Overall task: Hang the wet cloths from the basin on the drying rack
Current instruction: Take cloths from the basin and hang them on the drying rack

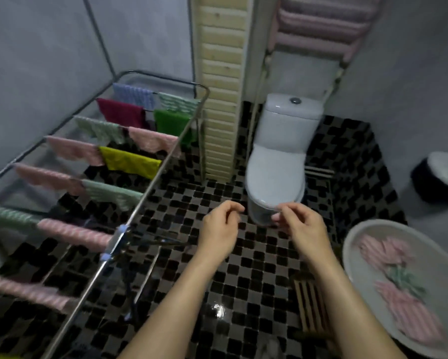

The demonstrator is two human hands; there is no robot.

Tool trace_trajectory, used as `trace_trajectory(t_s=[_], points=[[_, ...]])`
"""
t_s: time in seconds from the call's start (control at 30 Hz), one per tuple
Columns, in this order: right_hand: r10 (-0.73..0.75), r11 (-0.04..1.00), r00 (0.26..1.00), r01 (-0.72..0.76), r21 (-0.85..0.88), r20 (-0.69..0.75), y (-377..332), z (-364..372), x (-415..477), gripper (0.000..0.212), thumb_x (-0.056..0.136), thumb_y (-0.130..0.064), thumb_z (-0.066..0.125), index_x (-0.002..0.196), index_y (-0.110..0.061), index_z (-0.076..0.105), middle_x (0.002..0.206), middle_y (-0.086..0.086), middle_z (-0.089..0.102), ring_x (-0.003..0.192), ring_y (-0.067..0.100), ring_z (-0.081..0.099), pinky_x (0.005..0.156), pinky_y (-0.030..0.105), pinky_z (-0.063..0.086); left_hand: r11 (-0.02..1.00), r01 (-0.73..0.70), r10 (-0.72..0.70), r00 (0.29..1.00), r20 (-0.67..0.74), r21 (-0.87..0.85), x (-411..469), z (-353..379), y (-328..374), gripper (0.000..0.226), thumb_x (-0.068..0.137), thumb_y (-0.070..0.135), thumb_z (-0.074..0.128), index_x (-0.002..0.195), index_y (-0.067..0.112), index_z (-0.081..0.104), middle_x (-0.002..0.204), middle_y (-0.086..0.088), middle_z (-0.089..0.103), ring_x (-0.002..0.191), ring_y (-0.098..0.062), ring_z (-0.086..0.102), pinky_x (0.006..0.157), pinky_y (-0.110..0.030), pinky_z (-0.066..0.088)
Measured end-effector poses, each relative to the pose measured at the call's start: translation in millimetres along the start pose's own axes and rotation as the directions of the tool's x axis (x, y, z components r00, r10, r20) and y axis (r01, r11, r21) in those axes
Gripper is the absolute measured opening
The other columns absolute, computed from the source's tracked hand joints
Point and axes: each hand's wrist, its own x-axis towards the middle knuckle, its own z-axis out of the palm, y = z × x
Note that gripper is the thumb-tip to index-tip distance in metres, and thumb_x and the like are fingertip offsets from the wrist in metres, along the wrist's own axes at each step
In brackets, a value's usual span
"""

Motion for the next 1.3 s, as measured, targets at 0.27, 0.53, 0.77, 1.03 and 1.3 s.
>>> trace_trajectory(t_s=[0.27,0.53,0.77,1.03,1.3], points=[[0.253,0.967,0.942,-0.25,0.042,-0.221,66.3,-152.7,24.0,0.026,0.101,-0.029,0.046,0.121,-0.023,0.06,0.124,-0.001,0.062,0.117,0.016,0.055,0.106,0.042,0.043,0.989,-0.13,0.095,0.929,0.357,0.074,16.6,146.3,50.7,0.03,0.096,0.006,0.045,0.101,0.029,0.064,0.105,0.008,0.065,0.087,-0.008,0.06,0.069,-0.016,0.045],[0.483,0.865,0.815,-0.502,0.028,-0.32,175.5,-267.3,28.0,0.052,0.101,-0.031,0.047,0.149,-0.018,0.031,0.146,0.004,0.042,0.13,0.021,0.043,0.104,0.032,0.035,0.904,-0.323,0.03,0.702,0.711,0.281,8.5,303.2,66.7,0.036,0.092,0.008,0.048,0.124,0.017,0.062,0.127,-0.003,0.059,0.113,-0.02,0.058,0.095,-0.029,0.047],[0.418,0.647,0.868,-0.493,-0.582,-0.27,271.1,-306.8,20.9,0.076,0.089,-0.024,0.061,0.153,-0.018,0.021,0.158,0.012,0.026,0.145,0.03,0.024,0.117,0.041,0.022,0.78,-0.521,-0.043,0.508,0.861,0.346,-1.8,395.1,49.1,0.038,0.088,0.007,0.049,0.124,0.009,0.062,0.129,-0.011,0.056,0.119,-0.032,0.052,0.1,-0.037,0.042],[0.503,0.5,0.825,-0.521,-0.692,-0.258,308.9,-315.1,53.3,0.046,0.09,-0.029,0.049,0.136,-0.037,0.05,0.145,0.001,0.049,0.132,0.028,0.043,0.108,0.041,0.038,0.568,-0.757,-0.074,0.345,0.936,0.324,4.7,487.1,18.8,0.054,0.082,0.034,0.044,0.135,0.021,0.047,0.146,-0.005,0.04,0.134,-0.03,0.034,0.103,-0.043,0.038],[0.296,0.82,0.864,-0.449,-0.356,-0.407,331.5,-325.9,45.5,0.01,0.073,-0.017,0.08,0.082,-0.022,0.079,0.078,-0.001,0.076,0.072,0.014,0.071,0.072,0.029,0.057,0.793,-0.445,-0.081,0.6,0.796,0.416,8.8,509.9,13.8,0.025,0.079,0.03,0.055,0.087,0.015,0.074,0.089,-0.007,0.073,0.09,-0.027,0.067,0.073,-0.03,0.049]])
